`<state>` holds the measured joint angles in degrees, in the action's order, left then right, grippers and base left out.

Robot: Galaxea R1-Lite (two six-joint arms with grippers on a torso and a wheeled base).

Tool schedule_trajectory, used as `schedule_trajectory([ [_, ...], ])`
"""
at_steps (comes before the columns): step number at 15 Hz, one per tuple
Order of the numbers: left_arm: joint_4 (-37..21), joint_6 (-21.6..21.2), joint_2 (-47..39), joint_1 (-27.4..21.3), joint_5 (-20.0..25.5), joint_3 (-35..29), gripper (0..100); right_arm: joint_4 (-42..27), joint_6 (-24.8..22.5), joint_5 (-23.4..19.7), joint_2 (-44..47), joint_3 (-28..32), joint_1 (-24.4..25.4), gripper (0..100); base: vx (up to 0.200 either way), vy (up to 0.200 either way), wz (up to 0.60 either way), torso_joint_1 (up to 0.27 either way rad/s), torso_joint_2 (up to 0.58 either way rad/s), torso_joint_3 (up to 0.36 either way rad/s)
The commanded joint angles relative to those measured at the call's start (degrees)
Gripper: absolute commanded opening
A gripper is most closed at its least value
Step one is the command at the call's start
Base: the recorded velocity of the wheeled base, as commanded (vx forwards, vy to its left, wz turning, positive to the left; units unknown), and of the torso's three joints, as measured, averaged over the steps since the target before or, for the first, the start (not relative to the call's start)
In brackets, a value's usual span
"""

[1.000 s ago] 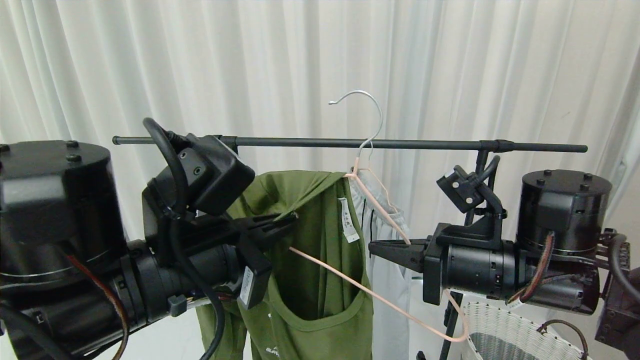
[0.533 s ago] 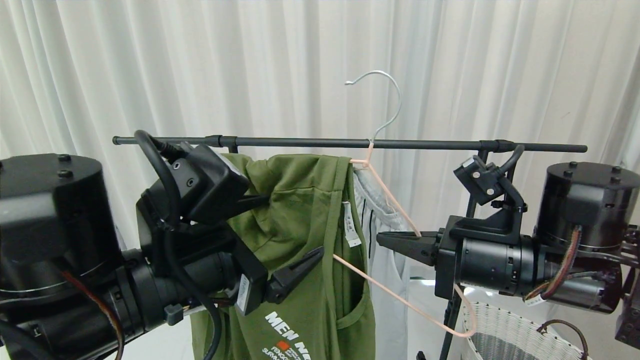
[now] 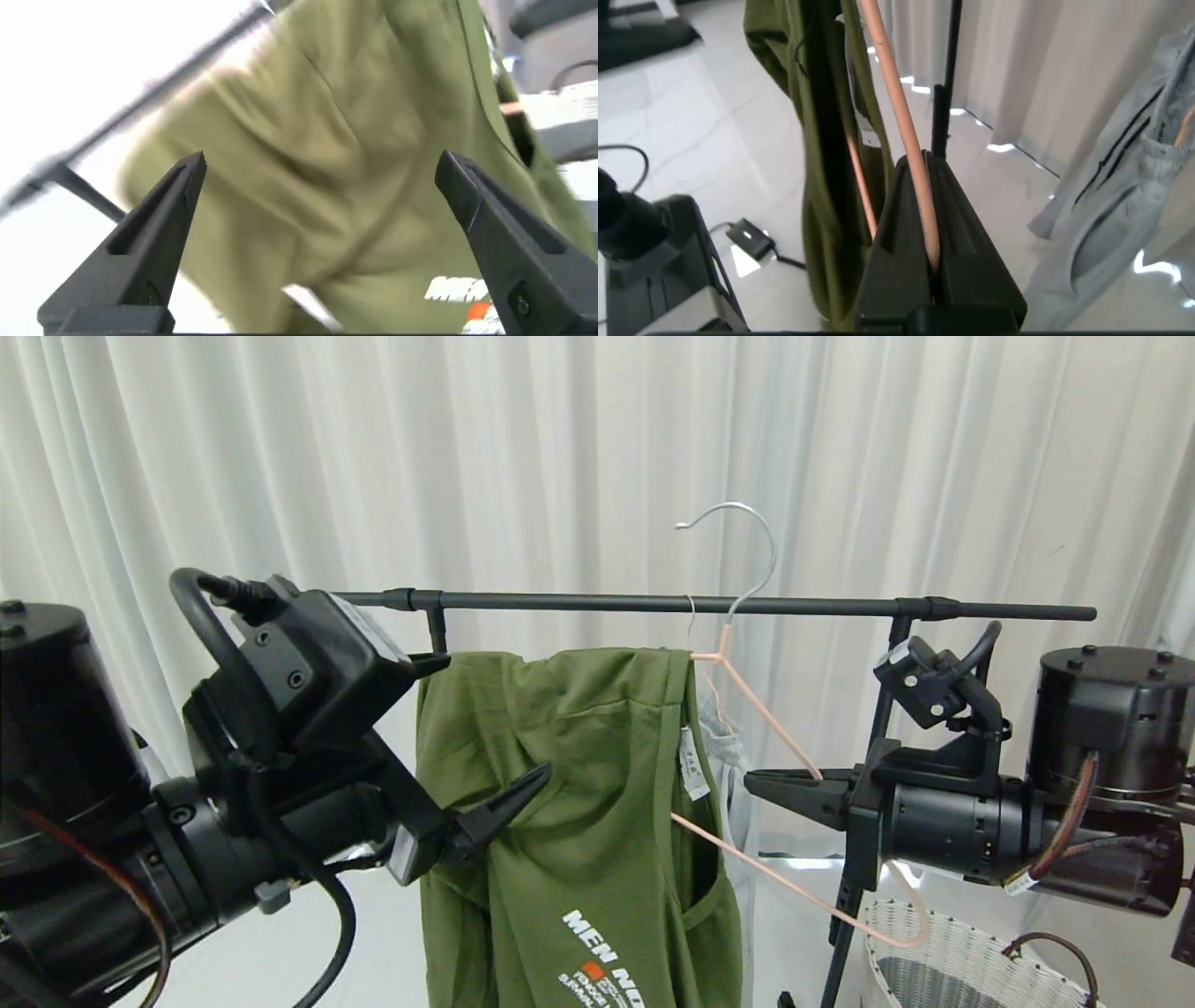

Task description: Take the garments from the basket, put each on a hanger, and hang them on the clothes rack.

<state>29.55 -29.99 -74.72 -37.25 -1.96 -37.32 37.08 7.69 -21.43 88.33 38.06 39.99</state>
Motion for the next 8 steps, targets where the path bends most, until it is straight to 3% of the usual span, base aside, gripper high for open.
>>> schedule_trajectory([
  [1, 0.1, -3.1, -3.2, 1.2, -0.1, -3.6, 100, -0.7, -0.6, 0.0, -1.0, 0.2, 0.2, 0, 0.0, 0.0, 0.0, 0.0, 0.0, 0.0],
  [4, 0.4, -7.1, -8.3, 1.5, 0.2, -5.5, 100, -1.5, -0.7, 0.0, -2.2, -0.3, 1.5, 0, 0.0, 0.0, 0.0, 0.0, 0.0, 0.0],
  [8, 4.3, -7.7, -12.1, 1.5, 0.3, -6.0, 100, -1.5, -0.7, 0.0, -3.3, -0.6, 3.5, 0, 0.0, 0.0, 0.0, 0.0, 0.0, 0.0],
])
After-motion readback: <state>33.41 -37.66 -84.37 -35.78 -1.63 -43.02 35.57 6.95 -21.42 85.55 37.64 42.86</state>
